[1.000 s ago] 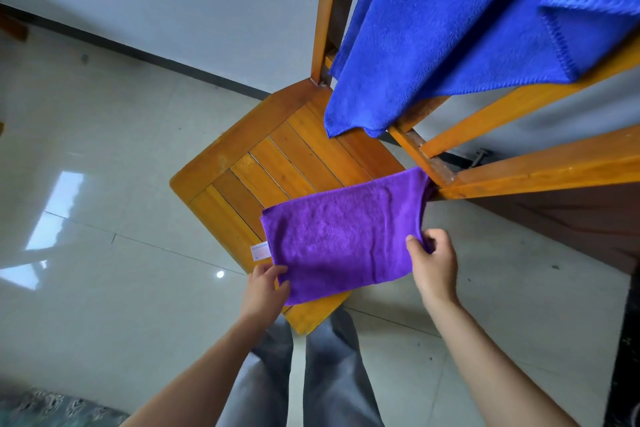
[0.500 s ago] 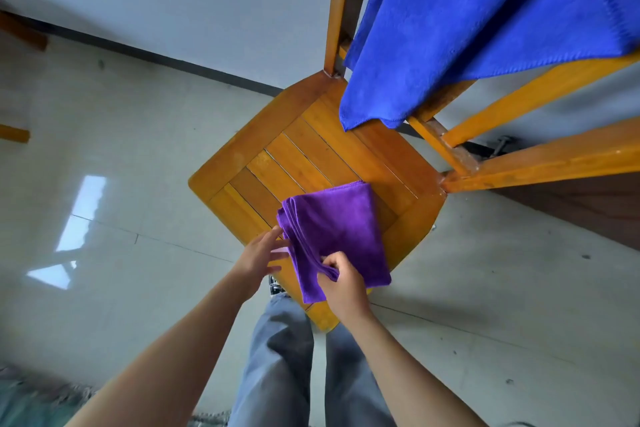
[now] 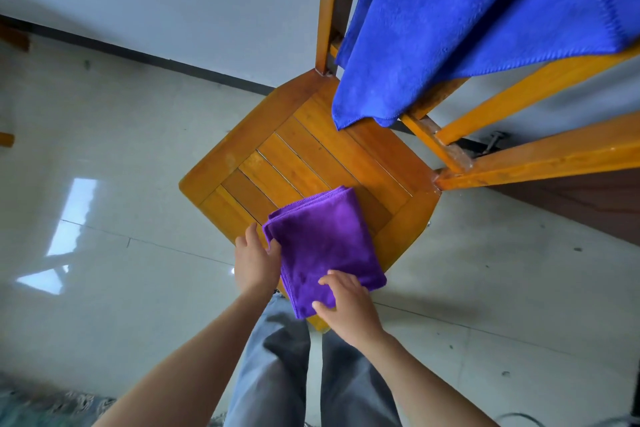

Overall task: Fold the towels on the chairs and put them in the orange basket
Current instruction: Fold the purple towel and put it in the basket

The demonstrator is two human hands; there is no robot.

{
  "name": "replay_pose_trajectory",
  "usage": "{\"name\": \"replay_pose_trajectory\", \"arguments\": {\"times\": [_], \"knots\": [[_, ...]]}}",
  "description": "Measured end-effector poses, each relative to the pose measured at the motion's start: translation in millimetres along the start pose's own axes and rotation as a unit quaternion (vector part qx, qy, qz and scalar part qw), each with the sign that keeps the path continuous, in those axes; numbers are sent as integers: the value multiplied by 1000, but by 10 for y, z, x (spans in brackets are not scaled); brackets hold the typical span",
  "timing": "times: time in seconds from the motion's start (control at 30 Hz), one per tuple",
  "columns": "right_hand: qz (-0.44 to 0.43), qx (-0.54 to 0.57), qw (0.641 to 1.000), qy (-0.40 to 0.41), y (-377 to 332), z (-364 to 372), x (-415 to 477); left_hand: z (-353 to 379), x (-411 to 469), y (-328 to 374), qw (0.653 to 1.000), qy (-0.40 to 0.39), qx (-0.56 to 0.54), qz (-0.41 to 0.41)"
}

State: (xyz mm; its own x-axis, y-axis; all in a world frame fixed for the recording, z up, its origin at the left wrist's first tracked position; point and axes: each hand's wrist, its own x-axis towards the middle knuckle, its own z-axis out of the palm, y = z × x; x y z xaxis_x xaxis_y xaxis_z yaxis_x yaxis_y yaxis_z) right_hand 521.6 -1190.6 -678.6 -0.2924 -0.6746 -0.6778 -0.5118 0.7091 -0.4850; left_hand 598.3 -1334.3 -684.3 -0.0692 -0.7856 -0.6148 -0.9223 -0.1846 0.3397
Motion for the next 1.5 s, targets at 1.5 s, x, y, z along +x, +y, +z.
{"name": "replay_pose_trajectory", "arguments": {"times": [1.5], "knots": [[-278,-373,825,321,-148,-1390,-339,-497,-548,375,787,137,279,534]]}}
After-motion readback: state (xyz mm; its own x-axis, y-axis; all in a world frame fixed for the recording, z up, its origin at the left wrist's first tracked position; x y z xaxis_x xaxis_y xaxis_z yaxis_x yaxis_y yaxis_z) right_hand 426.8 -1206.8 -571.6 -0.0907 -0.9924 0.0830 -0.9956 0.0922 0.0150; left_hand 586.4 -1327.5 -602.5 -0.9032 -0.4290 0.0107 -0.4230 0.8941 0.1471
